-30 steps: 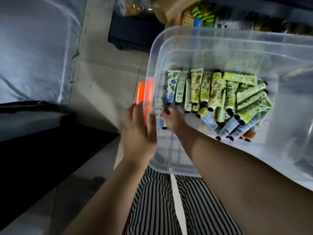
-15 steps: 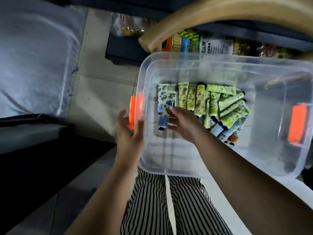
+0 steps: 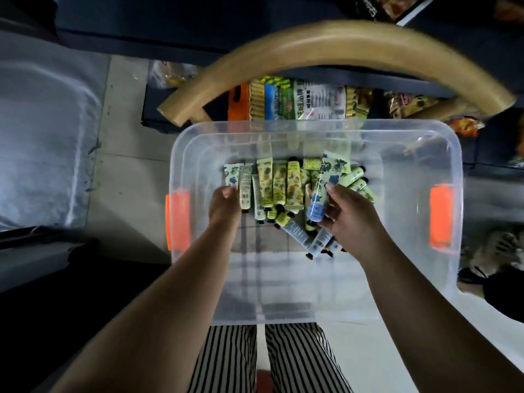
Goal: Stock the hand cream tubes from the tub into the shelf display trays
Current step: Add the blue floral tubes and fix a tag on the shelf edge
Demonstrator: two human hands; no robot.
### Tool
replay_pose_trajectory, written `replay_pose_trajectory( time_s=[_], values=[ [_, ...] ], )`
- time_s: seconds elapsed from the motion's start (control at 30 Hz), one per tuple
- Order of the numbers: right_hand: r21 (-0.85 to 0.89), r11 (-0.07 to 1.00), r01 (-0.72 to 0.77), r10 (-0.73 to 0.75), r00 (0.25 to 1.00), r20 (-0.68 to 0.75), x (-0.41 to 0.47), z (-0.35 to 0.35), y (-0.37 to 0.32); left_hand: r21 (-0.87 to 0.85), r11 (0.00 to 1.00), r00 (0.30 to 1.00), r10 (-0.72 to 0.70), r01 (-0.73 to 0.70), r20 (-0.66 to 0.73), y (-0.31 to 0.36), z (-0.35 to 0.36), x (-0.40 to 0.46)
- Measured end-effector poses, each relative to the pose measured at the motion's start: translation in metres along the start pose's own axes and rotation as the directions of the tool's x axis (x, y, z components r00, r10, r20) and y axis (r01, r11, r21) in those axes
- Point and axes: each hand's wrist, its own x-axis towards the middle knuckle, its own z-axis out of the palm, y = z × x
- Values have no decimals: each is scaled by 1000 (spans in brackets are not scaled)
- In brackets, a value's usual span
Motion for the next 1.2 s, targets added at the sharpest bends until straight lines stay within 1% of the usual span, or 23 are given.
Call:
replay_pose_trajectory(
  time_s=[0.07,0.13,0.2,0.3,0.37,0.4,0.47,0.5,0.57,0.6,0.67,0.7,0.77,0.83,0.9,1.0,1.1,1.2],
  values=[
    [-8,1000,-1,1,1000,14,3,-9,5,18,999,998,-33,32,47,-2,11,19],
    [-68,998,-10,11,1000,9,7,-18,11,42,998,999,-47,46,20,-3,19,36],
    [-103,994,-28,26,1000,-18,8,-25,16,99,995,999,-2,6,-44,-7,24,49],
    [-205,978,-30,34,999,15,7,-31,18,137,990,999,20,-15,-30,-13,29,57],
    [-171,983,-73,73,997,-6,3,-32,15,175,984,999,42,-38,-23,-10,31,51],
    [-146,985,-87,86,996,-17,3,-31,13,164,986,999,46,-41,-24,-8,30,48],
    [-116,989,-86,84,996,-22,3,-26,5,87,996,999,36,-34,-24,0,28,33],
    [-100,991,-84,83,996,-17,1,-24,2,9,1000,1000,14,-14,13,3,25,24],
    [-57,995,-78,78,997,-5,-6,-15,-12,-181,983,989,-13,40,150,18,16,-1],
    [-55,996,-65,66,998,15,-11,-11,-21,-243,969,974,19,37,225,30,8,-17],
    [-97,995,-30,38,996,76,-25,-2,-42,-265,963,937,136,-49,321,53,-12,-47],
    [-121,993,-1,14,994,109,-35,4,-56,-284,953,918,201,-103,342,67,-24,-66],
    [-144,988,59,-38,988,146,-56,16,-83,-344,924,877,296,-164,377,92,-51,-103],
    [-158,981,112,-83,980,178,-75,27,-109,-363,904,844,367,-224,392,111,-76,-132],
    [-153,970,190,-152,961,231,-98,41,-136,-368,877,812,445,-309,379,133,-104,-160],
    [-149,939,310,-240,901,361,-133,65,-176,-452,795,756,568,-404,325,168,-141,-198],
    [-123,887,446,-354,826,440,-171,93,-216,-526,677,708,681,-514,186,206,-177,-237],
    [-92,822,561,-450,742,497,-209,121,-257,-531,567,632,771,-630,72,244,-215,-272]
  ],
)
